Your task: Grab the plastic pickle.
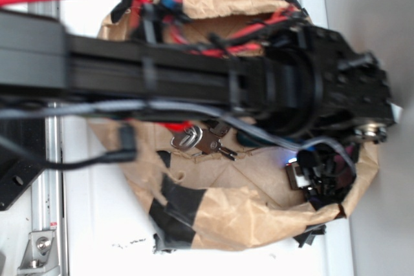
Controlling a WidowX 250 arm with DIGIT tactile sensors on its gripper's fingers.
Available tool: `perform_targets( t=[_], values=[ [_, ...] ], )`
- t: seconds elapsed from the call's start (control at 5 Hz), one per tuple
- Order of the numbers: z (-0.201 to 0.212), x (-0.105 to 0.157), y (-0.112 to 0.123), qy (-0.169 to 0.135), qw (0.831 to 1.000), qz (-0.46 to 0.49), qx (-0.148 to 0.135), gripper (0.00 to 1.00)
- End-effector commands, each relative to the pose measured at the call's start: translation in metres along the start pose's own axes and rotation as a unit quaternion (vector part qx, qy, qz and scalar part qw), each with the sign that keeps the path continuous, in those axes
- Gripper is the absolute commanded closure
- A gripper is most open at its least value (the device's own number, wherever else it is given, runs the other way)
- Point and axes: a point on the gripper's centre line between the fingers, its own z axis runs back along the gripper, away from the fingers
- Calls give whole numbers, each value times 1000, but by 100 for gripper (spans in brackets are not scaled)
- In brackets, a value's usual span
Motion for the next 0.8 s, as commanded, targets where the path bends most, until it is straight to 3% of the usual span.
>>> perform_targets(
  t=[0.0, 0.4, 0.6],
  values=[
    [-3, -3, -13, -38, 997, -61, -32, 100],
    [67, -41, 5, -111, 985, -113, -62, 100],
    [113, -54, 21, -106, 983, -139, -63, 100]
  ],
)
